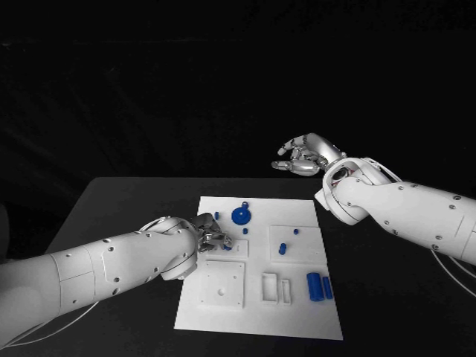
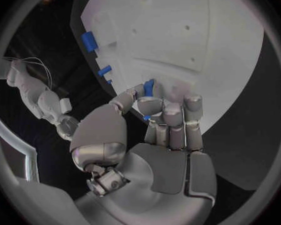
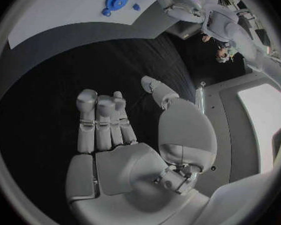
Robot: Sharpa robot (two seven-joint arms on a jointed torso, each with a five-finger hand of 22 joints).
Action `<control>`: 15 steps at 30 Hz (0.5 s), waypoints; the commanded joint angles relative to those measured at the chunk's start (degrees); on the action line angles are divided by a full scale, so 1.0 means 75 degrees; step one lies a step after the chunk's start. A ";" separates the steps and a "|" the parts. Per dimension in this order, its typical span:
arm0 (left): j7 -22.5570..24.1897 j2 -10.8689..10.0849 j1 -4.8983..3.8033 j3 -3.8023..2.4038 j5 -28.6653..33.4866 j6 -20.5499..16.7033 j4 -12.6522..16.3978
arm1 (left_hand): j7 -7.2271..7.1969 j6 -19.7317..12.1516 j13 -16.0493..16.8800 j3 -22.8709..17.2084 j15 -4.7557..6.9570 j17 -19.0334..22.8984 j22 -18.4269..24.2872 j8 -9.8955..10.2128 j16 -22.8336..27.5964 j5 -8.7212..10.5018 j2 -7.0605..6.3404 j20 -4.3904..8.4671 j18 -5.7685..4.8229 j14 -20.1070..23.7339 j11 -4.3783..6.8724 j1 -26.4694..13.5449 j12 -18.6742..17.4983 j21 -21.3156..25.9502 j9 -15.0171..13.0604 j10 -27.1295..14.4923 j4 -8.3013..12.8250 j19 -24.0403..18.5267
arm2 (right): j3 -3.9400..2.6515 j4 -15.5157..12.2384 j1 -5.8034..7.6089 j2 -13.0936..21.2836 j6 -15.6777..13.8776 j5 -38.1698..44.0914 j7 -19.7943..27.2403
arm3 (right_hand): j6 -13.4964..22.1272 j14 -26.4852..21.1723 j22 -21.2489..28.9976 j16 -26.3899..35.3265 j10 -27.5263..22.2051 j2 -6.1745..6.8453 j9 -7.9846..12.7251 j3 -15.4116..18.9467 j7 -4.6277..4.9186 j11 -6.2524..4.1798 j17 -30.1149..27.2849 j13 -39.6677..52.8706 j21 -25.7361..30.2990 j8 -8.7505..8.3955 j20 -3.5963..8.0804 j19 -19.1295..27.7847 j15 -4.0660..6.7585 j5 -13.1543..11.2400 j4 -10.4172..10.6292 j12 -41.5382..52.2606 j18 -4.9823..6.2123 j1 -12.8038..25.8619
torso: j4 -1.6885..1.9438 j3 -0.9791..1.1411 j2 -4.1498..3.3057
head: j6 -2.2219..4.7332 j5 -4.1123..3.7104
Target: Assemble the parts on the task board
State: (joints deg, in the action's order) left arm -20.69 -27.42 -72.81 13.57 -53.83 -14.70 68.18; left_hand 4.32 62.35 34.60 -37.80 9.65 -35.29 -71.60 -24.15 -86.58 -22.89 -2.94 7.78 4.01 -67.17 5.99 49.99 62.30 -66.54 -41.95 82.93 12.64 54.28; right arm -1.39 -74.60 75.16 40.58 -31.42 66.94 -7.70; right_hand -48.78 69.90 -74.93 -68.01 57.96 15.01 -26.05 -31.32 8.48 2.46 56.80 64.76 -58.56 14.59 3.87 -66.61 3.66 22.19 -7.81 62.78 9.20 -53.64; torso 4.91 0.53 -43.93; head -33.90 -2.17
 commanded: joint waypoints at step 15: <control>-0.0072 -0.0009 0.0033 0.0019 -0.0099 0.0391 0.0018 | -0.0892 0.1635 -0.0029 -0.0146 0.0501 0.0030 -0.0021 -0.0135 -0.0070 -0.0260 0.0215 0.1008 0.0050 -0.0496 0.0323 0.0077 0.0129 0.0012 -0.0639 -0.0268 0.0263 0.0101 | -0.0004 0.0015 0.0001 -0.0011 0.0100 0.0012 0.0011 | 0.0011 -0.0043 -0.0016 0.0051 -0.0064 0.0019 -0.0009 0.0014 0.0052 -0.0010 -0.0003 -0.0017 0.0040 0.0040 -0.0016 -0.0020 0.0033 0.0052 0.0028 0.0039 0.0773 -0.0064 | 0.0007 -0.0001 -0.0001 | -0.0014 -0.0003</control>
State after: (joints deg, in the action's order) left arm -20.96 -27.63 -72.74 13.61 -54.37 -13.78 68.14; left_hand 4.32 62.35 34.42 -37.48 9.65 -35.12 -71.67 -25.00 -86.80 -24.67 -2.71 7.78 4.01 -67.18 6.03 49.76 62.96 -66.54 -41.97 82.89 12.96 54.69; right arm -1.39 -74.51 75.16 40.55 -31.31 66.93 -7.74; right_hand -48.70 69.90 -74.92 -68.01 57.96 15.01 -26.04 -31.32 8.57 2.46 56.81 64.70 -58.56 14.59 3.86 -66.61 3.66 22.19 -7.81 62.78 9.20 -53.64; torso 4.93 0.52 -43.93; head -34.02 -2.20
